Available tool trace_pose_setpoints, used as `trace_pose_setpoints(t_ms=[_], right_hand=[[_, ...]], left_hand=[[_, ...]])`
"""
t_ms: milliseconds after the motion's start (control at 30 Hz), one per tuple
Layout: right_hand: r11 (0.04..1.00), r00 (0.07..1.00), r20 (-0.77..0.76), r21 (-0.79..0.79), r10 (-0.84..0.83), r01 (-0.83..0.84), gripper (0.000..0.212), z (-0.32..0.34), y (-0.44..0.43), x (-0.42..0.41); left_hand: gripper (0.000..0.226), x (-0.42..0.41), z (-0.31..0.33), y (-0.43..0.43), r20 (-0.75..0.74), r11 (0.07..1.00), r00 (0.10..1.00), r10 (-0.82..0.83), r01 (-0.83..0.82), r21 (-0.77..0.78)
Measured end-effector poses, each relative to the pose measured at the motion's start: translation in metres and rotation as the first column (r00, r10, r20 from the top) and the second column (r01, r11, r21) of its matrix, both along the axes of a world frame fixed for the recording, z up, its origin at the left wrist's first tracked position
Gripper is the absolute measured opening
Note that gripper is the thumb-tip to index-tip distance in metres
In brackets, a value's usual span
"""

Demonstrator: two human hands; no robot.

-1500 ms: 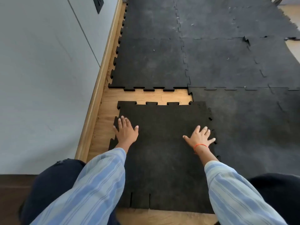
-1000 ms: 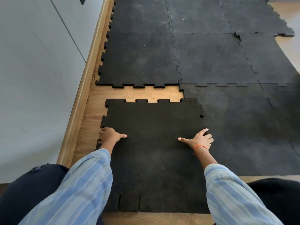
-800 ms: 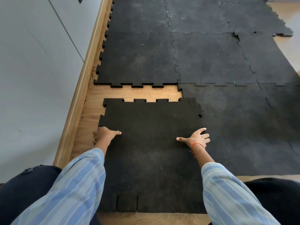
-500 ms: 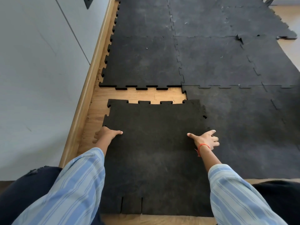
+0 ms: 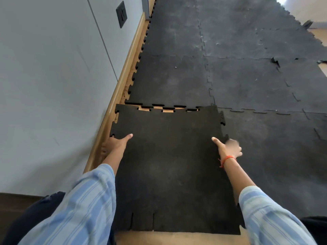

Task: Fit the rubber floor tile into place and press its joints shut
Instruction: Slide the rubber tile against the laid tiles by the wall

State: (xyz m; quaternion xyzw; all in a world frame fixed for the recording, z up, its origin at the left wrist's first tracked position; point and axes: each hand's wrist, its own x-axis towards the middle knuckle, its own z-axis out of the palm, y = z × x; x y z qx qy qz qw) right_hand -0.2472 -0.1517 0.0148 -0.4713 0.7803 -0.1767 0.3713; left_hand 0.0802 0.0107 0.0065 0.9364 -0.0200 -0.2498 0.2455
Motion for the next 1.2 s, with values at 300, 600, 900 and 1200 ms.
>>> trace_pose_setpoints(t_ms=[300,600,900,1200], right_hand=[[0.985,0.965,0.200,-0.056,0.171,-0.163,0.105,-0.010,-0.032,0.013],[0.567,0.544,-0.175,0.362,0.821,-0.740,0.103,-0.019,0.012,0.040],[0.423,0.358,-0.226,0.515,0.906,-0.746,0.111,-0.021,0.047,0.044],[0.319,0.206,-0.246,0.637,0.947,-0.702,0.131,-0.029,0.077,0.047]], left_hand=[[0.117,0.049,-0.009,-0.038,-0.041,0.980,0.980,-0.197,0.197,-0.005],[0.129,-0.029,-0.021,-0.046,-0.307,0.388,0.461,-0.833,0.881,0.270],[0.101,-0.050,0.000,-0.046,-0.338,0.239,0.343,-0.877,0.919,0.312],[0.123,-0.084,-0.023,-0.036,-0.311,0.185,0.296,-0.903,0.922,0.340]])
